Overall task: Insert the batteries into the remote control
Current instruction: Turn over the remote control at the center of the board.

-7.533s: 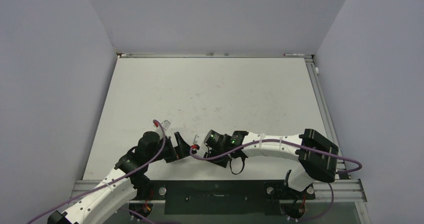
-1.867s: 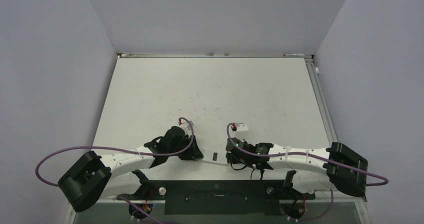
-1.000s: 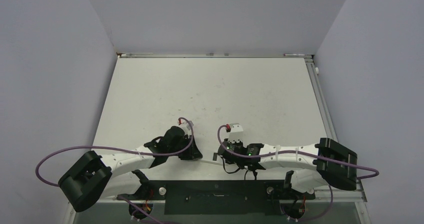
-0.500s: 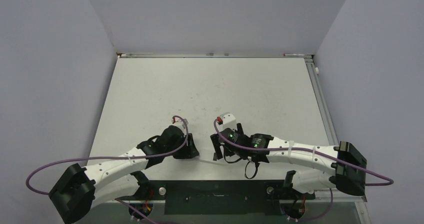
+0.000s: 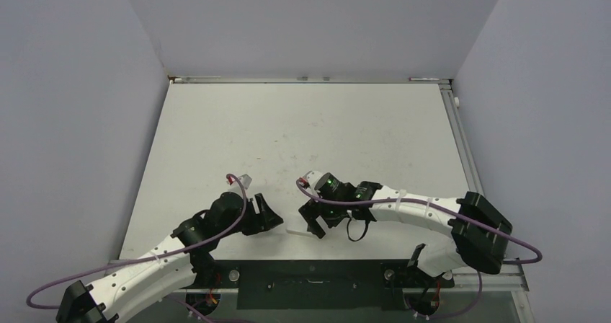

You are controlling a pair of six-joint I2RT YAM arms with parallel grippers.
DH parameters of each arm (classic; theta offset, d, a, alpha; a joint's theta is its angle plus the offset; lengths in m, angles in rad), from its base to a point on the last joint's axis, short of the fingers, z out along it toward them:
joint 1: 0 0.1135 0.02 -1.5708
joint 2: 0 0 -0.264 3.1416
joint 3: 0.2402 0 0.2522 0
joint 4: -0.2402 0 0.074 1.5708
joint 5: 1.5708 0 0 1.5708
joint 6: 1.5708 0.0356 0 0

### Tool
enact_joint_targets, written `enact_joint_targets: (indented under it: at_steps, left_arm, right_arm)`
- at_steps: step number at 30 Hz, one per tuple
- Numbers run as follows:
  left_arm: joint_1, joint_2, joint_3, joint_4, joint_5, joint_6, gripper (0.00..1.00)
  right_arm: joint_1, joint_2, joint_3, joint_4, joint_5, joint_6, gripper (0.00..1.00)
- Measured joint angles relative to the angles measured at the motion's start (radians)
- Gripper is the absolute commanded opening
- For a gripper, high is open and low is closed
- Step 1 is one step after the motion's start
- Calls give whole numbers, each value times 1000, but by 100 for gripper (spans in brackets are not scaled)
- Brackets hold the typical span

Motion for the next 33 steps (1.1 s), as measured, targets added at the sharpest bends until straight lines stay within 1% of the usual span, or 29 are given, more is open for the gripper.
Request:
enact_joint_targets:
  at_steps: [7,13,16,22,23,25,30,31,33]
  left_arm:
    - [4,-67,-34,-28,30,-55,61]
    - [6,-88,-34,-34,51,-71,61]
    - [8,-92,-41,-34,56,-74,61]
    - [8,-108,-47,-47,63,-80,61]
    - [8,-114,-49,-47,63,-83,61]
    - [8,-130,-56,-48,63,-87,62]
    - [9,-153,-80,-50,63,-97,62]
    - [9,-152,-86,-50,63,-99,62]
    - [10,-149,-93,-50,66,-100,63]
  right_arm:
    - [-10,125,0,40,-85,-36,90]
    - [4,163,5,79,-108,-41,88]
    - [45,167,5,92,-82,-37,84]
    - [168,185,11,96,51,15,74]
    - [182,187,12,93,71,29,72]
    - [205,191,12,87,110,55,60]
    - [228,200,13,87,187,121,23]
    - [229,201,13,86,195,137,11]
    - [229,204,16,86,211,165,9]
